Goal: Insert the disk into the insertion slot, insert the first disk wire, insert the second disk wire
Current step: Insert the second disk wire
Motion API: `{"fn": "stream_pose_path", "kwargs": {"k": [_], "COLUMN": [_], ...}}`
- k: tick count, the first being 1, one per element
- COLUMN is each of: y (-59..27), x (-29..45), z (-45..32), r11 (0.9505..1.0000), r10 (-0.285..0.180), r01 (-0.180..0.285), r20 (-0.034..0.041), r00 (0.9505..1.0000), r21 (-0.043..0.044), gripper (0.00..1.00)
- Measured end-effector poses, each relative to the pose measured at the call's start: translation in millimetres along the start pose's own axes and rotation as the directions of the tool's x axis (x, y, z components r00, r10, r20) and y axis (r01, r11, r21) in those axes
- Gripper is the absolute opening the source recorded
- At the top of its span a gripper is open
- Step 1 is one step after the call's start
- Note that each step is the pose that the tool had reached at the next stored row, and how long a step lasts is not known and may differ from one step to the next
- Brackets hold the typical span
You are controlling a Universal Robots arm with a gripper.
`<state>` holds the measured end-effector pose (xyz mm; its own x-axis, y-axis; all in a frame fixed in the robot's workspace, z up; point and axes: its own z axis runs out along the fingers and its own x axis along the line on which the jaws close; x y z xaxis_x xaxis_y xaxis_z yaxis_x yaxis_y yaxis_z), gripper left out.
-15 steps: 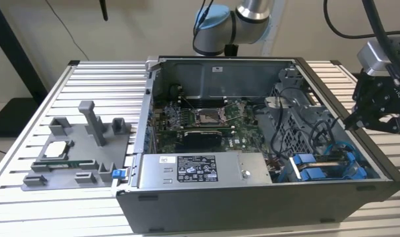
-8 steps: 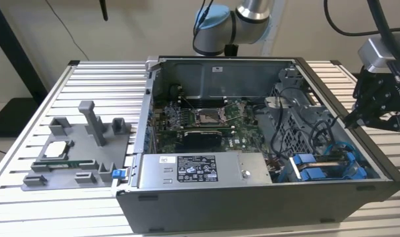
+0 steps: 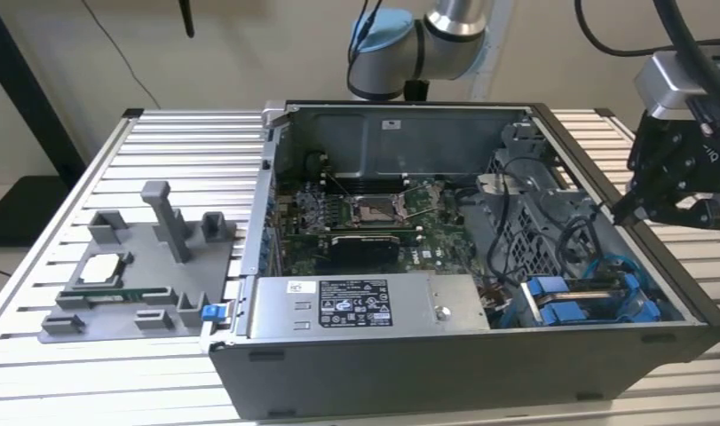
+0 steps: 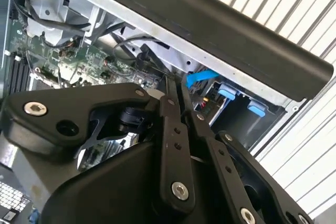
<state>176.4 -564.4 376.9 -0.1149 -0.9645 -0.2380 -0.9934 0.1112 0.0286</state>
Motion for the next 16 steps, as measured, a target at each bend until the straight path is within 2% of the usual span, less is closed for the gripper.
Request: {"fn": "stream_pose_path", "kwargs": {"k": [7, 16], "y": [11.6, 28.5], "x": [1.1, 4.4], "z": [-4.0, -4.6], "r11": [1.0000, 1.0000], "r10": [0.000, 0.000], "r01": [0.000, 0.000], "r20": [-0.0002, -0.0001], "r00": [1.0000, 1.0000], "r21": [0.0000, 0.0001], "gripper": [0.00, 0.00]}}
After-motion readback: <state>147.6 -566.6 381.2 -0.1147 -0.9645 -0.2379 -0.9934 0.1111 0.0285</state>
